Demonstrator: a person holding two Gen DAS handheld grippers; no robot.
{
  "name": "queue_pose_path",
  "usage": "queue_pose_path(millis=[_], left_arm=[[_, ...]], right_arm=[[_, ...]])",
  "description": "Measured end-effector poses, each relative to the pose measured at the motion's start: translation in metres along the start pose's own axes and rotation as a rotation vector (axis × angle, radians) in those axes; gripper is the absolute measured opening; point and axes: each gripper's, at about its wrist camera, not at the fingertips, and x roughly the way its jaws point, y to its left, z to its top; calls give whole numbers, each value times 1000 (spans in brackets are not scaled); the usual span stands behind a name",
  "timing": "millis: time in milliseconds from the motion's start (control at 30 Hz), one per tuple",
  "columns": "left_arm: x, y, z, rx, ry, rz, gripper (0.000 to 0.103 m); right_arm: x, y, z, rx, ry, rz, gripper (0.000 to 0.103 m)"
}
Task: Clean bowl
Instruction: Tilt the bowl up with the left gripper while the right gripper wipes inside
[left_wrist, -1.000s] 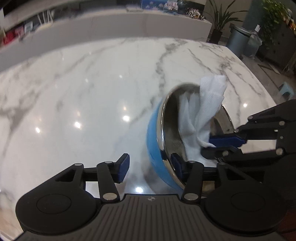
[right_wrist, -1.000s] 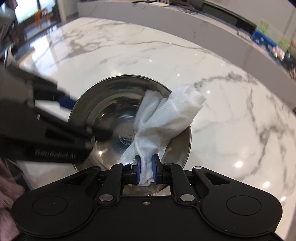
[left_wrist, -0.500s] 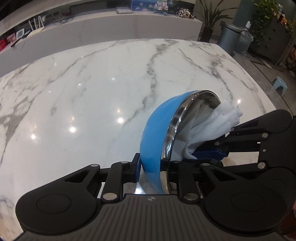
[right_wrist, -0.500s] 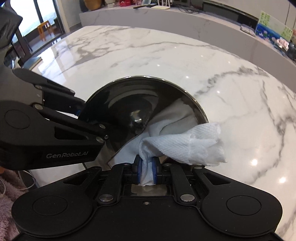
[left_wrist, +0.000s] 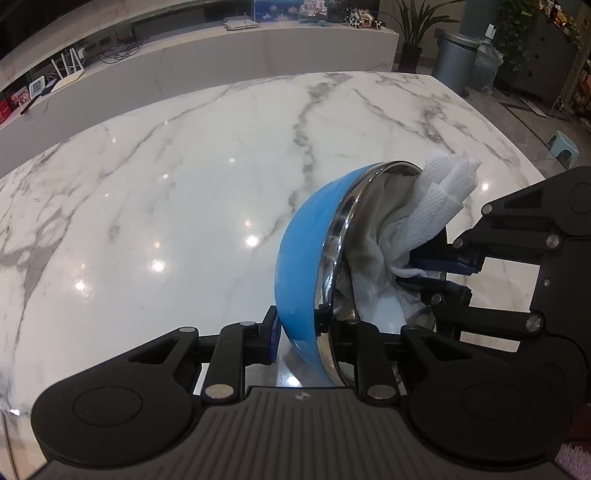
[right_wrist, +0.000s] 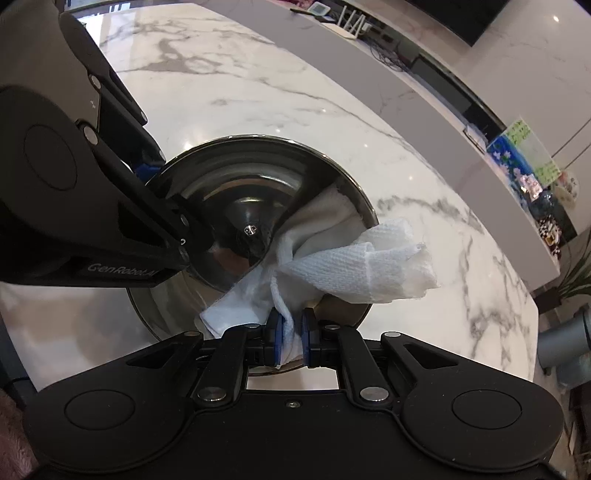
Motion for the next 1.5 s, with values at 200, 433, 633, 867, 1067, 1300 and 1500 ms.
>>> queue_pose_path(millis=[200,433,633,867,1067,1300,1500], left_arm=[[2,2,-1,-21,-17,-14,22],[5,3,-1,-36,-33,-39,21],[3,0,-1,-1,-37,-30,21],[2,-5,0,51,-19,-1,21],[1,-8,1,95,-7,24,21],[2,-3,2,65,-19,-11,25],[10,2,-2,8,-13,-66,26]], right_arm=[[5,-8,-1,61,-1,40,8],[9,-8,-4,93,-10,76,8],[7,-7,-5,101,-24,97,8],[6,2,-2,-17,-11,21,7],[4,1,-2,-84,-14,-46,7],[7,-13,-1,-2,-19,5,8],[12,-24,-5,87,-27,72,8]])
